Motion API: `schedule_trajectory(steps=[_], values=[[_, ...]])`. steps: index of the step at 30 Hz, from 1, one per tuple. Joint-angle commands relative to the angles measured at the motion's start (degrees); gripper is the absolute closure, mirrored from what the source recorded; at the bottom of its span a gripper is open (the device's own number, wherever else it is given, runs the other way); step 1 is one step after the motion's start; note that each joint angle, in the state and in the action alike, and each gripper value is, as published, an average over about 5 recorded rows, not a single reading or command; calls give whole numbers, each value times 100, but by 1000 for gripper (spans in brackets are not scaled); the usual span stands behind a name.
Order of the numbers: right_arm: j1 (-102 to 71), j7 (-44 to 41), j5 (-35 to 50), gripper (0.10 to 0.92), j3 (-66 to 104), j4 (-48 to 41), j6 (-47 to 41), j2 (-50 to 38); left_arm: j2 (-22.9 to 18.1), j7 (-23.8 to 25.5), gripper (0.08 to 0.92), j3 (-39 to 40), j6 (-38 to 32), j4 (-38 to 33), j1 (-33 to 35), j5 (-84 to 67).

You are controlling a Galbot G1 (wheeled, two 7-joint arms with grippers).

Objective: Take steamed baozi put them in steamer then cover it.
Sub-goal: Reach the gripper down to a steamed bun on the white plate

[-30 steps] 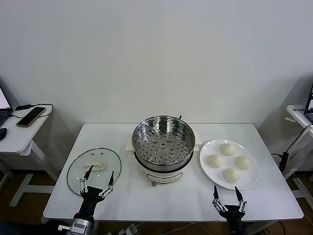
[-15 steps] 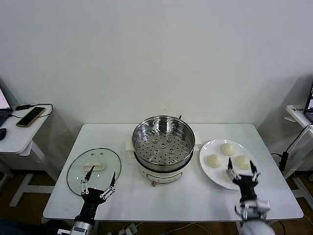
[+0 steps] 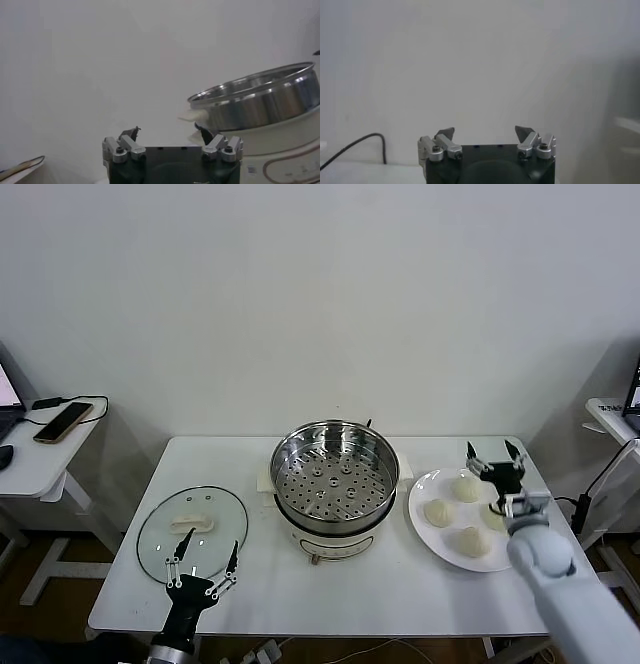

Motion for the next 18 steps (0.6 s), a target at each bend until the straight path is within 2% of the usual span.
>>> schedule_trajectory(steps=[1,5,8,13,18], values=[[2838,-4017,-769,203,-2348,-2275,85,-808,-19,-13,177,-15,-17,-47,106,7],[3652,-5666,-2097,203,-2875,-3048,306,-550,-18,-19,177,-39,-23,-51,163,11],[3996,-6329,-3078,203,-3000,-3369,460,-314,-11,-21,177,-58,-43,-55,223,18],[4271,-6816,-4346,203,-3128,-3540,710,55,-12,-28,177,-57,-99,-45,304,65],[4358,-6688,-5088,203,-3224,-3714,917,383,-41,-39,177,-43,-131,-56,348,101]])
